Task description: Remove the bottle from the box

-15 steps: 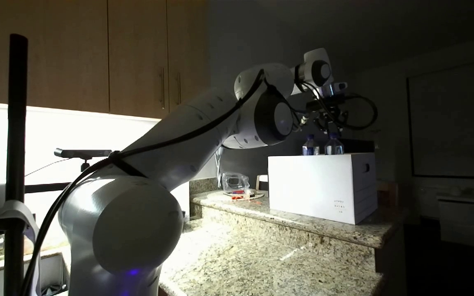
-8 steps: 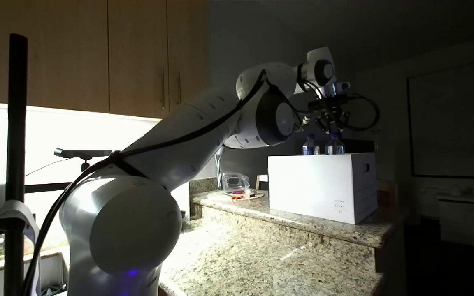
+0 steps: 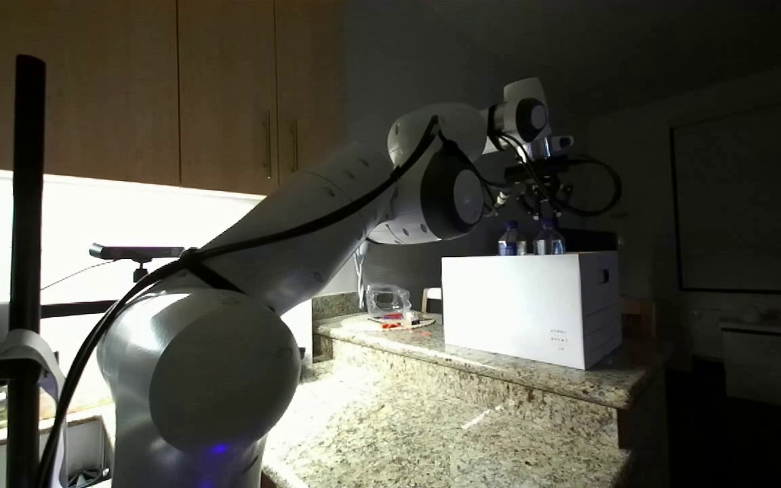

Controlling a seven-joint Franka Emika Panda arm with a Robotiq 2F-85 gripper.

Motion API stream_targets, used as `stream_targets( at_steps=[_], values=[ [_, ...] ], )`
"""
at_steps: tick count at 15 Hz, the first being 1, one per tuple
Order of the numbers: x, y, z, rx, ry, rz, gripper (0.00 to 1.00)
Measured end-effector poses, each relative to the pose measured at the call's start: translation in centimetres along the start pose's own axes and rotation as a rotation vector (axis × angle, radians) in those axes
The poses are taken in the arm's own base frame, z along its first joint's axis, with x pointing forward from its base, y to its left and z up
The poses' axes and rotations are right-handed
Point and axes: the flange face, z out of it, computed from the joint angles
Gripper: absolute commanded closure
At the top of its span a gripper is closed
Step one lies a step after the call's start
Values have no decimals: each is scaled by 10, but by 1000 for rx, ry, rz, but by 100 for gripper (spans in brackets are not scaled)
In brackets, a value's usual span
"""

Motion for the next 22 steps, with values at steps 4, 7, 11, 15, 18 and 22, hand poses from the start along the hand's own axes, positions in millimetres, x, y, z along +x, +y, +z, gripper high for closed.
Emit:
stream_targets(
  at_steps=[4, 7, 11, 15, 18, 22],
  values=[
    [4, -17, -11, 1, 15, -22, 94],
    [7, -25, -32, -14, 39, -34, 68],
    [5, -18, -48, -53, 40, -30, 50],
    [1, -4, -45, -79, 20, -14, 24],
    [-2, 2, -40, -80, -3, -6, 4],
    [-8, 4, -26, -66, -65, 1, 0]
  ],
)
